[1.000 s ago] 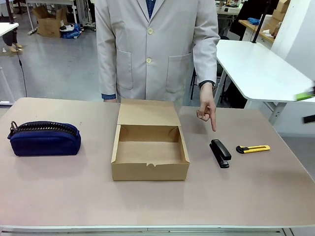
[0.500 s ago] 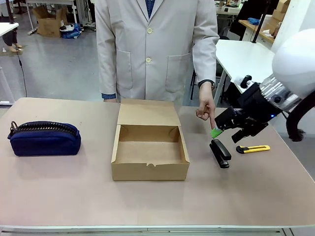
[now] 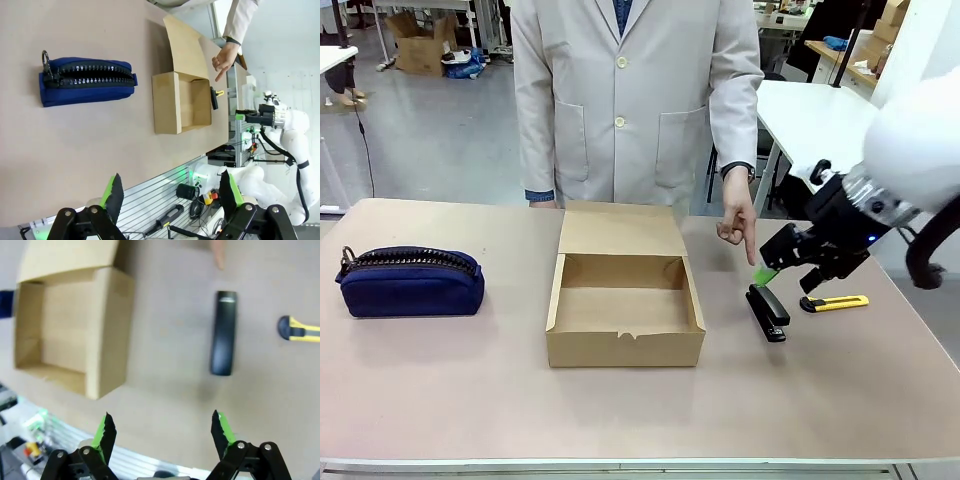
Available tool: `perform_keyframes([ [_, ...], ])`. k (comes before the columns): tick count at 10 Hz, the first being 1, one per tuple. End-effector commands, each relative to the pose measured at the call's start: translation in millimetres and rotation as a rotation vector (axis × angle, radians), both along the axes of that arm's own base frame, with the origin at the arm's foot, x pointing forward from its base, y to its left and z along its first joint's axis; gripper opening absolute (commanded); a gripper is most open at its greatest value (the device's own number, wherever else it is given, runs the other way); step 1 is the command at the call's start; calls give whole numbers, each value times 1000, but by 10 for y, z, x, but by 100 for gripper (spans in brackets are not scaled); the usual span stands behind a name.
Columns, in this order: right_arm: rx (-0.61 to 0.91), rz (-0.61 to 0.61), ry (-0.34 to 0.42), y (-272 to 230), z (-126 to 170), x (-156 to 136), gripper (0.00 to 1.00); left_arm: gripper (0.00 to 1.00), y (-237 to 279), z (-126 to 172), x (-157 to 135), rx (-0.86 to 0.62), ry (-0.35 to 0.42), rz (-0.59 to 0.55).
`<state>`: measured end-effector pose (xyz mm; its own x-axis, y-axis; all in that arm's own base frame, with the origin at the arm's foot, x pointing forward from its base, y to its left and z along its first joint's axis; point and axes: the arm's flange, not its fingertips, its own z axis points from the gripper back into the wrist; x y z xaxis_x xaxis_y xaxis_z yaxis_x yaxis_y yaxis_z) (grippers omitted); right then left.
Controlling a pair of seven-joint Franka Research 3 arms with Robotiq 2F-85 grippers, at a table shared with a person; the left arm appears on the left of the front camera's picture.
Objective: Pack the item into the box.
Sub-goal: Pick up the item indicated by the person and place it inside the Mailer Box.
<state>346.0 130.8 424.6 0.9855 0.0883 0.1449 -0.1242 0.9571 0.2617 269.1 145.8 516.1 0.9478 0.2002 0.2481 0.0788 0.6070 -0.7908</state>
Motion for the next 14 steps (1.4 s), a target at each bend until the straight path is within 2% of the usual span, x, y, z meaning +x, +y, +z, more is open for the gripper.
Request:
perform_keyframes([
  [1, -102, -85, 40, -7, -278, 369, 100, 100, -5, 23, -1, -18, -25, -12],
  [2, -126, -104, 41, -17, -427, 473, 100, 100, -5, 23, -1, -18, -25, -12],
  [6, -231, -147, -35, 28, -1002, 844, 100, 100, -5, 23, -1, -18, -25, -12],
  [13, -264, -129, -19, 86, -1135, 816, 100, 100, -5, 23, -1, -18, -25, -12],
  [14, -282, -117, -28, 94, -1138, 809, 40, 100, -5, 23, -1, -18, -25, -12],
])
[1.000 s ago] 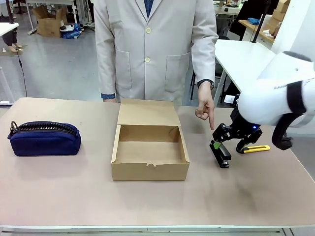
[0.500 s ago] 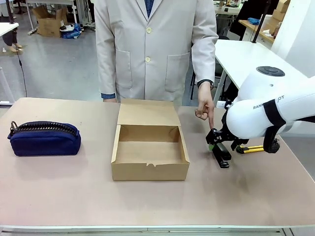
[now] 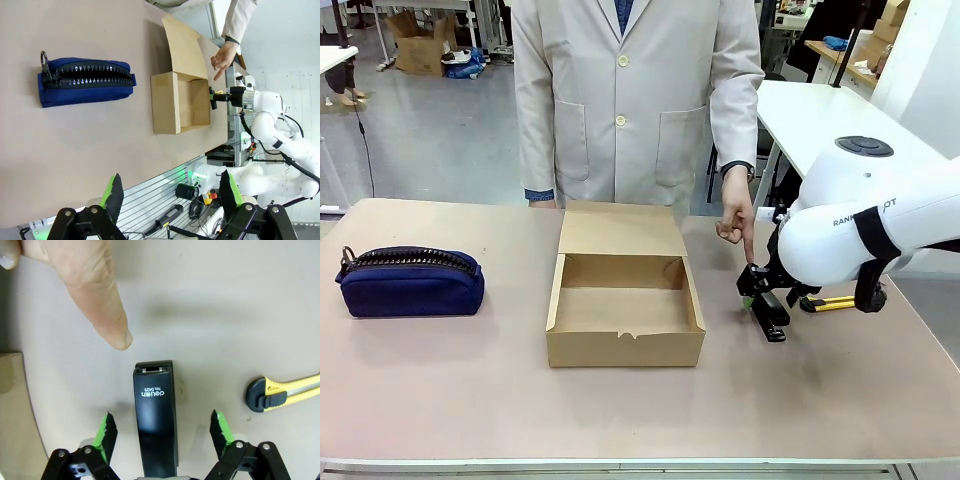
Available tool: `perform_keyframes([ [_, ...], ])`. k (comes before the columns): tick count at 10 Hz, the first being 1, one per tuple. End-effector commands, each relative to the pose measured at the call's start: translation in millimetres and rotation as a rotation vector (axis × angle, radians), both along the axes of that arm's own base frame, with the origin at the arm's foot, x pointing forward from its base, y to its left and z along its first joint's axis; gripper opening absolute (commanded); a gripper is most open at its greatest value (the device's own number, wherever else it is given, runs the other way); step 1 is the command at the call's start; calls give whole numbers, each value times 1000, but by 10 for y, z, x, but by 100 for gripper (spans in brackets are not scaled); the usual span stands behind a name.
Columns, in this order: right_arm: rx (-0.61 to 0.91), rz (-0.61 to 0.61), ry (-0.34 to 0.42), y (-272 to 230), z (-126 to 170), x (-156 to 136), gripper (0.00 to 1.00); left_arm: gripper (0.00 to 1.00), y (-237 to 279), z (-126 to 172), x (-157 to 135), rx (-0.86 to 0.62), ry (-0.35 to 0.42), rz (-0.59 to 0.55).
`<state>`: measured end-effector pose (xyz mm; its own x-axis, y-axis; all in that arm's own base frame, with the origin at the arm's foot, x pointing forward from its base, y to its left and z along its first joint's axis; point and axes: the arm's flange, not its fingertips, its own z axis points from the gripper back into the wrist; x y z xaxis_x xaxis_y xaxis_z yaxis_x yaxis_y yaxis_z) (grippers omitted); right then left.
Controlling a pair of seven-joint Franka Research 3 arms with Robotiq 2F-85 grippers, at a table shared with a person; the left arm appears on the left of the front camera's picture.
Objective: Pack the item into the box.
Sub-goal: Pick up the item indicated by the person and place it inside the Mailer Box.
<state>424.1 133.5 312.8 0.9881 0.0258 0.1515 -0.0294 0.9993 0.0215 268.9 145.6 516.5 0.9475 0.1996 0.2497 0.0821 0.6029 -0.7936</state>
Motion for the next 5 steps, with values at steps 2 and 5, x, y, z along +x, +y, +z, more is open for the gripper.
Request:
perform_keyframes([
  [2, -40, -12, -10, 70, -19, 26, 0, 100, -4, 19, 1, -13, -23, -10],
  [5, -37, -17, 6, 62, -18, 21, 0, 100, -4, 19, 1, -13, -23, -10],
])
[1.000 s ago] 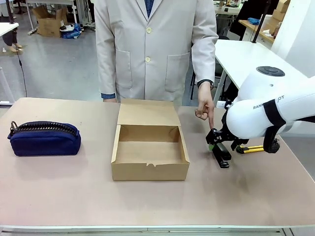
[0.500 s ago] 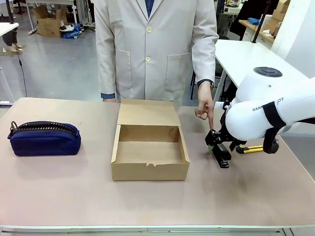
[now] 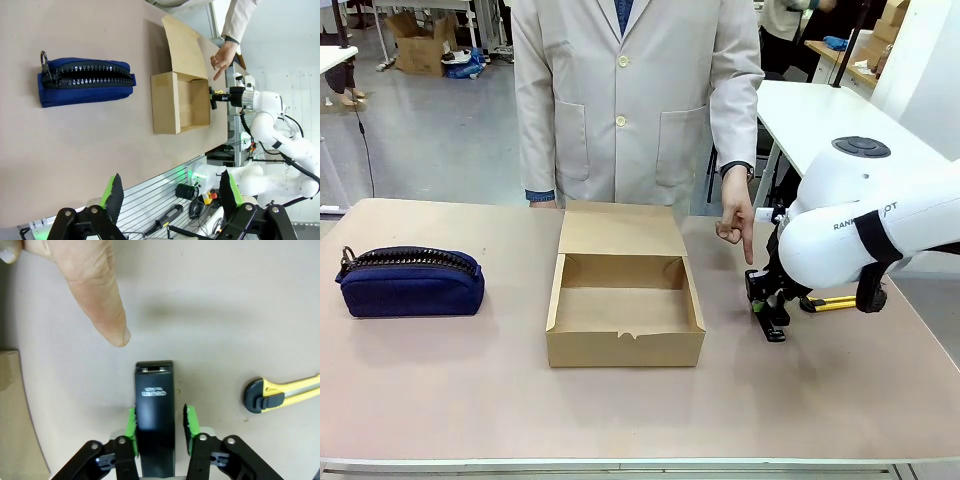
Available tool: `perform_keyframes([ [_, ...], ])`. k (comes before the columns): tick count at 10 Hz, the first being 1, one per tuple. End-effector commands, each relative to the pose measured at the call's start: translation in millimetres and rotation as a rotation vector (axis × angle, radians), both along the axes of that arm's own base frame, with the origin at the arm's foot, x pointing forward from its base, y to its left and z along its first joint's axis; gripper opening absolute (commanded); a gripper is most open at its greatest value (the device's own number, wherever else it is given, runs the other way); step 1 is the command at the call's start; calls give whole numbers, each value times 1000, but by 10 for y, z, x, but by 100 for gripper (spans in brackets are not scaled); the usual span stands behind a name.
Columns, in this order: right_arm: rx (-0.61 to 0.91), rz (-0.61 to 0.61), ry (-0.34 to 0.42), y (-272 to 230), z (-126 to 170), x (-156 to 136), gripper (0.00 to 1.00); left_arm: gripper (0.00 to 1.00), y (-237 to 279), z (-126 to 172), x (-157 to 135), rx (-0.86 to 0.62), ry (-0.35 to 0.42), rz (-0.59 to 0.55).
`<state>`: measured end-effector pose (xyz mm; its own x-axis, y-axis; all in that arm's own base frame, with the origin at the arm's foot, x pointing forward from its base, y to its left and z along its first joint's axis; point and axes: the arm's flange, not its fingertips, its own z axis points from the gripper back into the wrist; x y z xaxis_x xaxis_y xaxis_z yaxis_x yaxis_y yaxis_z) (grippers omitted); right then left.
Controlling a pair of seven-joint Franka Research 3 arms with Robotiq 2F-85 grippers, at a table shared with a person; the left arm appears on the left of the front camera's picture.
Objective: Pack the item into the box.
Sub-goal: Pick up the item indicated by the person and place it inside the Mailer Box.
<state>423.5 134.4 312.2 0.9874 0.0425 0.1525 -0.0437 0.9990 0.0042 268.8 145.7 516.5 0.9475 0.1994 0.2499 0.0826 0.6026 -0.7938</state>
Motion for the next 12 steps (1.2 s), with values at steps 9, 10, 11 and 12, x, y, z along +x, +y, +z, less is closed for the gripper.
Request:
perform_keyframes([
  [9, 25, 23, 133, -245, 719, -338, 0, 100, -4, 19, 2, -13, -22, -10],
  [10, 19, 11, 106, -374, 1143, -610, 0, 100, -4, 19, 2, -13, -22, -10],
  [11, -13, -2, 30, -447, 1448, -863, 0, 100, -4, 19, 2, -13, -22, -10],
  [12, -11, 20, -47, -479, 1631, -1049, 0, 100, -4, 19, 2, -13, -22, -10],
])
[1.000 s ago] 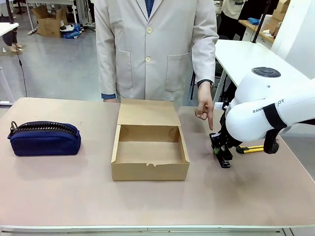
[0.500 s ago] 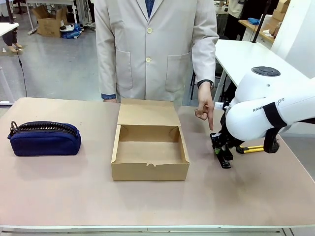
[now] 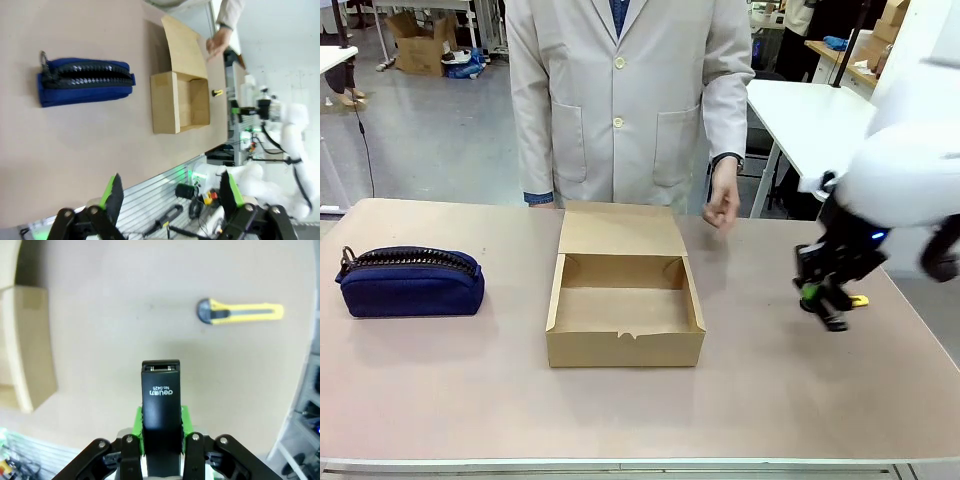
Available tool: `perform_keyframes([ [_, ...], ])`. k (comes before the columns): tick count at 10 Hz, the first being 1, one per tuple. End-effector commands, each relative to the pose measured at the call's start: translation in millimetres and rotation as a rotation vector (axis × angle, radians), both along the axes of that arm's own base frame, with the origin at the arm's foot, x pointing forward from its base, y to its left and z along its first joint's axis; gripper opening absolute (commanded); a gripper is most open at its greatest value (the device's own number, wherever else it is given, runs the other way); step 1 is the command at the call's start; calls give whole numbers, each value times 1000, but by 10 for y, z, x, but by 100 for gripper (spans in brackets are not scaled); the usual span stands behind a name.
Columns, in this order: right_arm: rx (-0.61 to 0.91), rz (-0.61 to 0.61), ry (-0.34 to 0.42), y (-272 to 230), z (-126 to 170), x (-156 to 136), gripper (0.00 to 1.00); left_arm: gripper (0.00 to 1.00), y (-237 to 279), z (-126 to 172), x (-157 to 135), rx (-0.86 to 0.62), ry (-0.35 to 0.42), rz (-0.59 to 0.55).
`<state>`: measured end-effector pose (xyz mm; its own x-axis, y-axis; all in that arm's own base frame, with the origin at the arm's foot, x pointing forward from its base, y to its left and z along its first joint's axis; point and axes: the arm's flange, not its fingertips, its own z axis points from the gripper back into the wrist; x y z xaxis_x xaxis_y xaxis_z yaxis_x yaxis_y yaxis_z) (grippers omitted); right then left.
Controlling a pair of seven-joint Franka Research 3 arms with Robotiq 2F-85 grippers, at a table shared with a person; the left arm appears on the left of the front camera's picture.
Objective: Pack the item into the box.
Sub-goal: Pick up the item indicated by the person and place it inside the Mailer Box.
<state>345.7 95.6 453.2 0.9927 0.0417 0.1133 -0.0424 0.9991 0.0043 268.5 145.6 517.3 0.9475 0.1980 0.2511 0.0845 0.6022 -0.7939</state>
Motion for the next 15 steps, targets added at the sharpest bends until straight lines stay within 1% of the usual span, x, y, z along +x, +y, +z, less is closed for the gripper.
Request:
perform_keyframes([
  [1, 31, 52, -130, -142, 325, -398, 0, 100, -3, 11, 5, -12, -21, -8],
  [2, 190, 82, -171, -279, 340, -336, 0, 100, -3, 11, 5, -12, -21, -8],
  [3, 5, 10, -69, -63, 351, -214, 0, 100, -3, 11, 5, -12, -21, -8],
  [4, 5, 10, -69, -63, 351, -214, 0, 100, -3, 11, 5, -12, -21, -8],
  [5, 62, 22, -134, -167, 611, -335, 32, 100, -3, 11, 5, -12, -21, -8],
  [6, 60, 28, -166, -214, 458, -253, 32, 100, -3, 11, 5, -12, -21, -8],
  [7, 73, 214, -272, 56, 453, -141, 32, 100, -3, 11, 5, -12, -21, -8],
  [8, 50, 387, -364, 445, 489, 19, 32, 100, -3, 11, 5, -12, -21, -8],
  [9, 72, 642, -416, 989, 498, 181, 32, 100, -3, 11, 5, -12, -21, -8],
  [10, 109, 850, -421, 1499, 451, 267, 32, 100, -3, 11, 5, -12, -21, -8],
  [11, 118, 1028, -406, 1990, 350, 293, 32, 100, -3, 11, 5, -12, -21, -8],
  [12, 125, 1183, -383, 2387, 230, 257, 32, 100, -3, 11, 5, -12, -21, -8],
  [13, 183, 1352, -367, 2710, 131, 171, 32, 100, -3, 11, 5, -12, -21, -8],
  [14, 127, 1467, -343, 2877, -29, 153, 32, 100, -3, 11, 5, -12, -21, -8],
  [15, 182, 1568, -259, 2949, -191, 150, 32, 100, -3, 11, 5, -12, -21, -8],
])
